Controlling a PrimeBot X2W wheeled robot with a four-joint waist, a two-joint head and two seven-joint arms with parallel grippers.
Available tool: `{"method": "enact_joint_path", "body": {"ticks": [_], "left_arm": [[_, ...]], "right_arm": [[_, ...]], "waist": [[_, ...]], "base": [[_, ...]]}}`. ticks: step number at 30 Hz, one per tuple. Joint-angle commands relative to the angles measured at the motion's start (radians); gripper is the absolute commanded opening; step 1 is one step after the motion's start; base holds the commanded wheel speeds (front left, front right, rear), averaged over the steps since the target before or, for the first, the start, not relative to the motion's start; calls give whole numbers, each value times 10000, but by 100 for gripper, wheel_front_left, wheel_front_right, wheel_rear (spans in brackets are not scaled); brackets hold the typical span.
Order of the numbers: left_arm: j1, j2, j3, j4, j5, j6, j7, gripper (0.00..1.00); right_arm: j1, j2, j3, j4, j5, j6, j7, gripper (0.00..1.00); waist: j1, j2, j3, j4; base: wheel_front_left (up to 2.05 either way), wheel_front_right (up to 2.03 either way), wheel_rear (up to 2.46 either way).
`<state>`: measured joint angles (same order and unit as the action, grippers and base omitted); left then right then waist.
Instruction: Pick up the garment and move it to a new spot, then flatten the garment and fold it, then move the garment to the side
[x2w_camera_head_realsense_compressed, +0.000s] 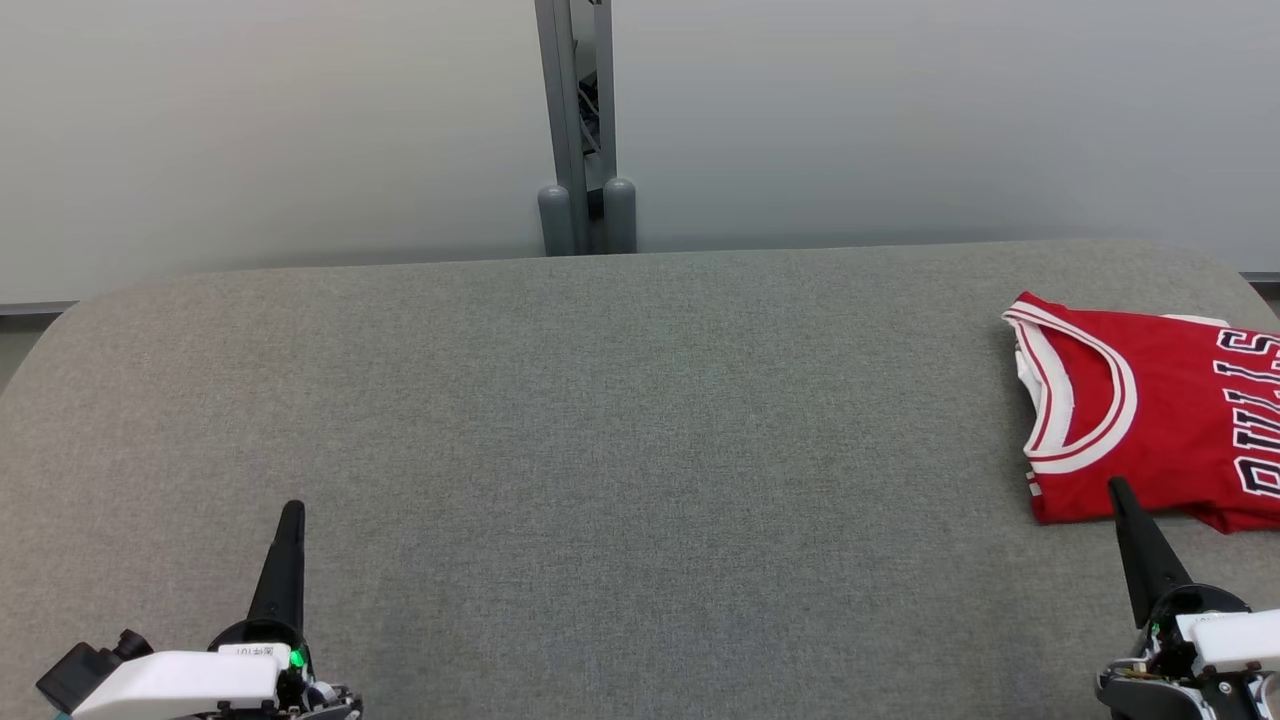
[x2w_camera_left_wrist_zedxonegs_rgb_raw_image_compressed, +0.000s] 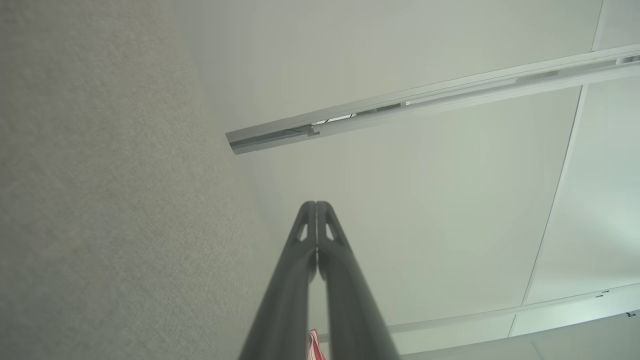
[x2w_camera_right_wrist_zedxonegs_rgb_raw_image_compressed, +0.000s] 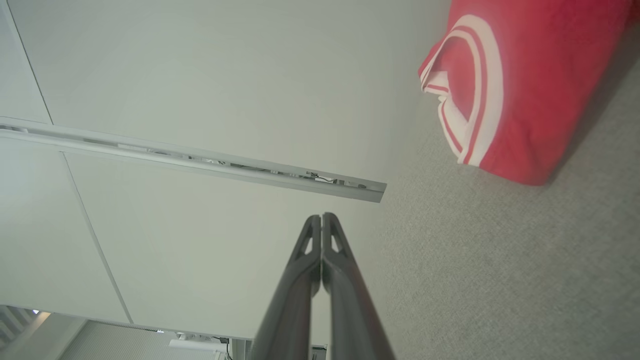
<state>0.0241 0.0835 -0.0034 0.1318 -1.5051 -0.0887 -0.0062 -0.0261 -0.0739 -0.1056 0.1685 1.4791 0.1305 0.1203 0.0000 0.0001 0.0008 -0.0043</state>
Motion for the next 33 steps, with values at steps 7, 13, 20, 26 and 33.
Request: {"method": "enact_joint_path", "body": {"ticks": [7,13,20,26,33], "left_arm": [[-251,-74,195,15,-639,-257,172,0],[-295,-137,279,28,-966,-360,247,0],[-363,-196,375,46,-1371,-465,364,0],[-343,-201,387,37,-1338,-462,376,0],[-341,-208,396,34,-1326,-462,368,0]], "right_arm": [[-111,-88,-137,22,820,2,162,0],[-118,-89,-198,50,1240,4,237,0],[-105,-85,-280,78,1729,2,348,0],[-108,-55,-304,79,1680,4,366,0],[-112,-33,-320,81,1657,4,387,0]], "waist": [[0,-1,0,18],[0,-1,0,29],[0,-1,0,44],[0,-1,0,43],[0,-1,0,43]], "base": [[0,0,0],[0,0,0],[0,0,0],[0,0,0],[0,0,0]]}}
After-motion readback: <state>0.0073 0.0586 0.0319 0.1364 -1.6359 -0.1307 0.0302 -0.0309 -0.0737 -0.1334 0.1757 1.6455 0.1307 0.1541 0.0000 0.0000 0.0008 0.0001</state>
